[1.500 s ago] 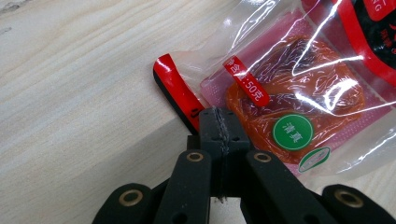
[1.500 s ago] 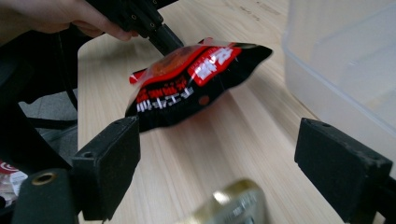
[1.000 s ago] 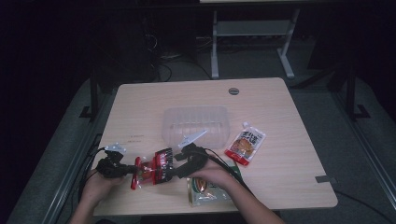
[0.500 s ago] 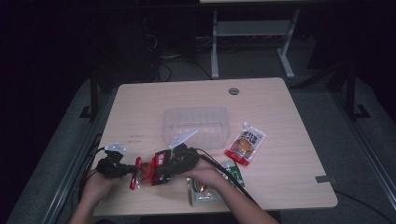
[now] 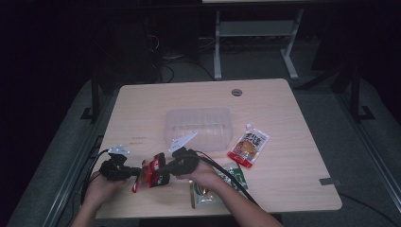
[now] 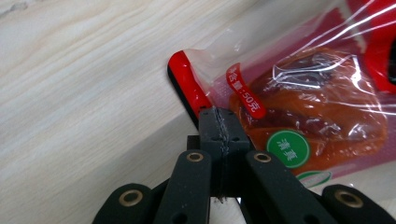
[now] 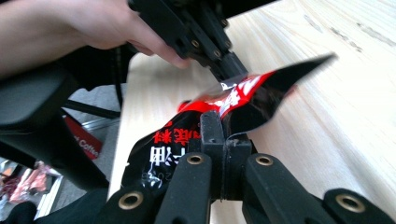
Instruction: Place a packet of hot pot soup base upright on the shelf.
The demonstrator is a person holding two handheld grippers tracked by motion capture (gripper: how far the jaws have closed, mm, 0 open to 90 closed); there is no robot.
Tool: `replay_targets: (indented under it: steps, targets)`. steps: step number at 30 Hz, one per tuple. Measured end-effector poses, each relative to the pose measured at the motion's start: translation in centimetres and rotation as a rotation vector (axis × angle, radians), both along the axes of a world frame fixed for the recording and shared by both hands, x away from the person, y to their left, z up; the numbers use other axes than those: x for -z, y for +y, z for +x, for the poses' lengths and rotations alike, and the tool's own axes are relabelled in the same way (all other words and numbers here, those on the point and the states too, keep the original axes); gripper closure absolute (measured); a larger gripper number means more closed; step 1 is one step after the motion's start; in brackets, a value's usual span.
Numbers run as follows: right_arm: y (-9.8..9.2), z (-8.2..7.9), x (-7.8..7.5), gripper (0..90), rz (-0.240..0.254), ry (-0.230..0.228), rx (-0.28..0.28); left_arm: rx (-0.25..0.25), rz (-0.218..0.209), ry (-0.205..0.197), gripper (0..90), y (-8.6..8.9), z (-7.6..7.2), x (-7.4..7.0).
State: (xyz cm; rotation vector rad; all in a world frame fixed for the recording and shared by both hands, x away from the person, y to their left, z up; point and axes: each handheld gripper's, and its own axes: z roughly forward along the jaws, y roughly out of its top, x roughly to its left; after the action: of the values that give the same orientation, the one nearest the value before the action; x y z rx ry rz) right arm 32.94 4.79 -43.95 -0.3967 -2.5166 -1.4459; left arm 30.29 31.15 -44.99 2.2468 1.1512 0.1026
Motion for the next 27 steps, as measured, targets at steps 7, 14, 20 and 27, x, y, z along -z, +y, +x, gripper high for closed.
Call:
replay_targets:
  steps: [7,14,20,27]
  targets:
    - [-1.4,-0.2,-1.3,90.0,0.045,0.002,-0.047,0.004,-0.058,-0.054,89.9,-0.4,-0.5,-0.8]
    - [-3.7,-0.3,-2.8,90.0,0.093,-0.001,-0.065,-0.029,-0.069,-0.086,89.6,-0.8,-1.2,-1.5]
    - [-5.4,-0.6,-4.3,90.0,0.175,-0.007,-0.06,-0.043,-0.065,-0.093,82.5,-0.7,-1.5,-1.8]
    - [-7.9,-0.6,-5.9,90.0,0.174,-0.059,-0.019,-0.059,-0.09,-0.104,64.1,-0.2,-2.0,-1.8]
